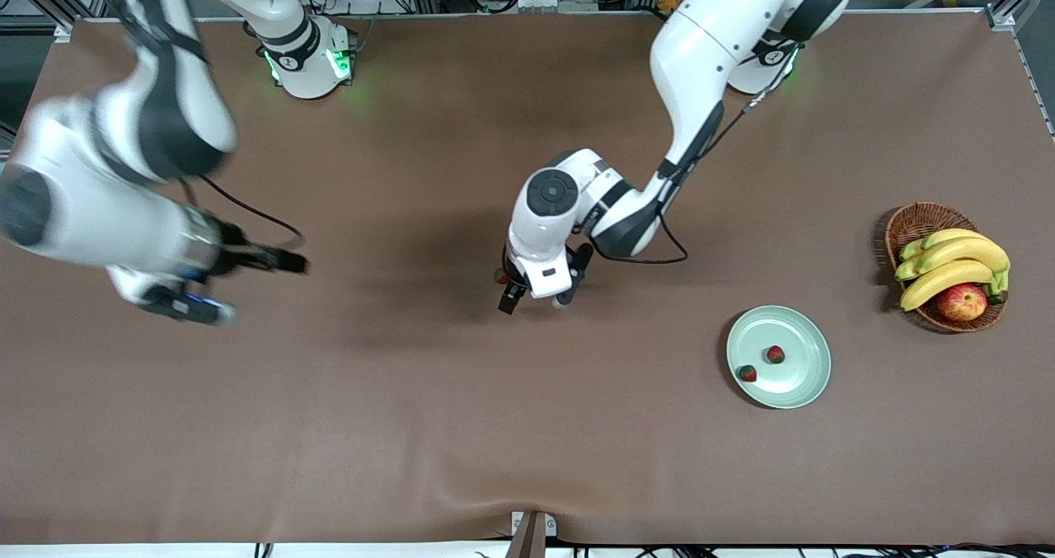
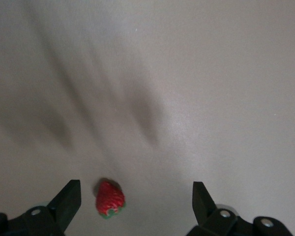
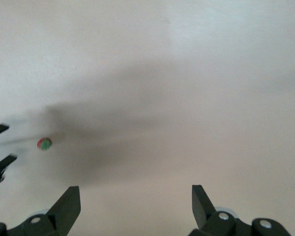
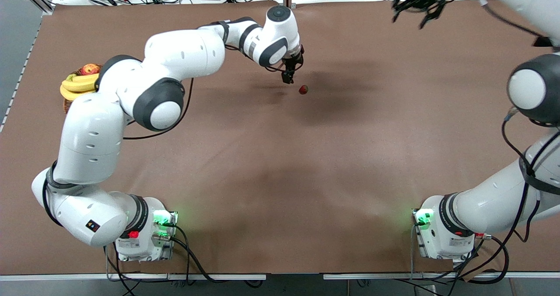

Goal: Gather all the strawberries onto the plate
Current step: 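Pass the last strawberry from the right gripper to the left gripper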

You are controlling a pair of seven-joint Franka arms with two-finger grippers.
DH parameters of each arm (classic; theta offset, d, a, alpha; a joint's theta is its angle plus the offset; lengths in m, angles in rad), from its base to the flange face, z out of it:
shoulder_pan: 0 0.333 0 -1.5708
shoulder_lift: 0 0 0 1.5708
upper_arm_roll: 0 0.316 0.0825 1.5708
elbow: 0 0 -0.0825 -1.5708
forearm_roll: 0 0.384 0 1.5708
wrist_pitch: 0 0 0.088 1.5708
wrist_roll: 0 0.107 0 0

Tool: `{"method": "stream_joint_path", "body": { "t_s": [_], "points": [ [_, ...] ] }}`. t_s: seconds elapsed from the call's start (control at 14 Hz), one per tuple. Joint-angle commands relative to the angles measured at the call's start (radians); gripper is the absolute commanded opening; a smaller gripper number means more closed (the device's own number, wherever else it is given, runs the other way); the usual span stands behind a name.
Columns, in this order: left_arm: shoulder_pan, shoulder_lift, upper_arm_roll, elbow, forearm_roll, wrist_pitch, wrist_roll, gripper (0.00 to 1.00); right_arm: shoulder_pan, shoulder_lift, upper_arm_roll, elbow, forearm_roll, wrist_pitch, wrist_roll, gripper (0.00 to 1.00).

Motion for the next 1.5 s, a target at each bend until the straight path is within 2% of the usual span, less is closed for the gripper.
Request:
{"method": "stream_joint_path", "body": {
  "t_s": [0.0,0.14,0.43,0.78,1.07,1.14,1.21,1.28,1.42],
  "points": [
    [-0.059,0.031,0.055,0.03,0.0,0.037,-0.111,1.0,-0.083,-0.049,0.018,0.102,-0.024,-0.17,-0.056,1.0],
    [-0.068,0.039,0.055,0.03,0.0,0.037,-0.171,1.0,-0.139,-0.095,0.021,0.129,-0.054,-0.212,-0.158,1.0],
    [-0.081,0.06,0.055,0.028,0.003,0.037,-0.161,1.0,-0.247,-0.161,0.025,0.128,-0.091,-0.264,-0.302,1.0],
    [-0.093,0.077,0.057,0.03,0.005,0.04,-0.139,1.0,-0.337,-0.215,0.123,0.128,-0.266,-0.296,-0.431,1.0],
    [-0.104,0.091,0.058,0.03,0.006,0.055,-0.13,1.0,-0.343,-0.235,0.122,0.126,-0.254,-0.312,-0.43,1.0],
    [-0.105,0.092,0.058,0.031,0.006,0.057,-0.127,0.95,-0.341,-0.233,0.123,0.126,-0.254,-0.307,-0.428,1.0],
    [-0.107,0.092,0.058,0.03,0.006,0.057,-0.122,0.2,-0.341,-0.233,0.122,0.126,-0.254,-0.306,-0.427,1.0],
    [-0.115,0.094,0.06,0.03,0.008,0.057,-0.11,0.0,-0.341,-0.23,0.123,0.126,-0.253,-0.302,-0.425,1.0],
    [-0.116,0.092,0.063,0.03,0.008,0.057,-0.11,0.0,-0.343,-0.229,0.122,0.126,-0.222,-0.289,-0.42,1.0]
  ]
}}
